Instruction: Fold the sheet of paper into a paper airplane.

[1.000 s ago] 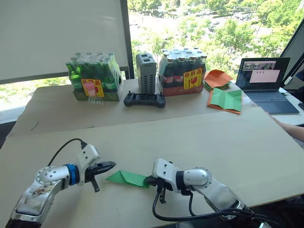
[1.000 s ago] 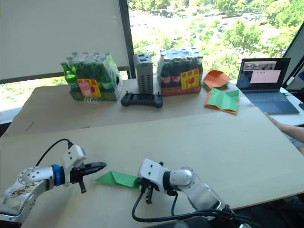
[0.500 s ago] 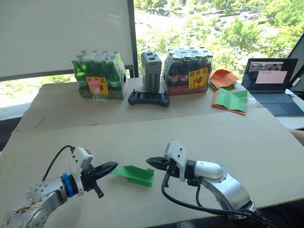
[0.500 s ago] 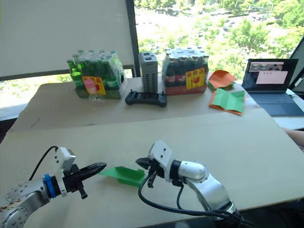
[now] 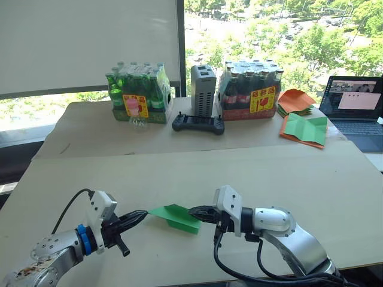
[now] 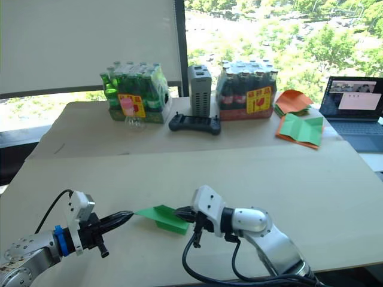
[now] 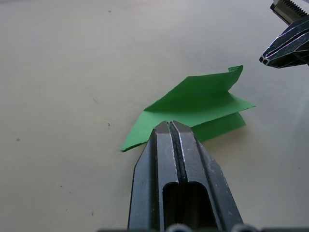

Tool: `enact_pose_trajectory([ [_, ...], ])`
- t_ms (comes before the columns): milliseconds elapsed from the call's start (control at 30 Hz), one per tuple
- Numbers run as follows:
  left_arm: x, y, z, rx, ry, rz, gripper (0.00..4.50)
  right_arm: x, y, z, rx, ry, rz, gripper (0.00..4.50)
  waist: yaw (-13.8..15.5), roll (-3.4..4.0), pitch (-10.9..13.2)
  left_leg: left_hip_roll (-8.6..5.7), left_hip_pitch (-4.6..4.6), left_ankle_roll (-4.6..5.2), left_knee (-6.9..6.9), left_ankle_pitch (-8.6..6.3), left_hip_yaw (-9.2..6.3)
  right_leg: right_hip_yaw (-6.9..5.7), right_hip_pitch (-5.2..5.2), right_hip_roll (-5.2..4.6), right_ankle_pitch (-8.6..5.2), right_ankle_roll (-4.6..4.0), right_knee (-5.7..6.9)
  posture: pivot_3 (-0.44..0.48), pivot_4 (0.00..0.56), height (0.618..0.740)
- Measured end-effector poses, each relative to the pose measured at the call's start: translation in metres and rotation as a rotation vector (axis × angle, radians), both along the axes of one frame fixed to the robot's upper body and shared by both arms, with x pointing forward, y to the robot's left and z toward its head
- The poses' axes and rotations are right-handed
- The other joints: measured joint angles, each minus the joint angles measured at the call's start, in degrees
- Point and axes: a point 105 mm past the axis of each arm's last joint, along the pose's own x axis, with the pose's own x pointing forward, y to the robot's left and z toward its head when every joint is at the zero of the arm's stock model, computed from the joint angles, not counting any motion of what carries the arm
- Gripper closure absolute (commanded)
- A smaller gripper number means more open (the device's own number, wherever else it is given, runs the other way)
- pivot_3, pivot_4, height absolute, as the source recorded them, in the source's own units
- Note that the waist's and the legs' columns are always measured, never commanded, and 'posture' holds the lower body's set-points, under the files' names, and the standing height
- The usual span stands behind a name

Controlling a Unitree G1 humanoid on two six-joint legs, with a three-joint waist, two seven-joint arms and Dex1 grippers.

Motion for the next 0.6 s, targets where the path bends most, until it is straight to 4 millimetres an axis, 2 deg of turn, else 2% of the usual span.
enact_pose_trajectory([
  [267, 0.011, -0.002, 0.031, -0.152, -0.144, 0.154, 4.5, 0.011, -0.005, 0.022, 0.1, -0.073, -0.082, 4.45, 0.02, -0.18, -0.01, 0.37, 0.0, -0.08, -0.01, -0.07, 0.57, 0.53, -0.3, 0.39, 0.19, -0.1, 0.01, 0.0, 0.15, 0.716],
  [433, 0.004, -0.005, 0.028, -0.152, -0.114, 0.148, 4.5, 0.016, -0.014, 0.028, 0.133, -0.067, -0.134, 4.45, 0.0, -0.18, -0.01, 0.42, 0.02, -0.03, -0.11, -0.1, 0.94, 0.78, -0.47, 0.45, 0.21, -0.11, 0.02, 0.0, 0.15, 0.716],
  [600, -0.003, -0.003, 0.019, -0.128, -0.071, 0.143, 4.5, 0.014, -0.02, 0.02, 0.111, -0.042, -0.162, 4.45, 0.03, -0.2, 0.0, 0.44, 0.03, 0.01, -0.12, -0.12, 1.07, 0.81, -0.47, 0.45, 0.23, -0.12, -0.01, 0.0, 0.15, 0.716],
])
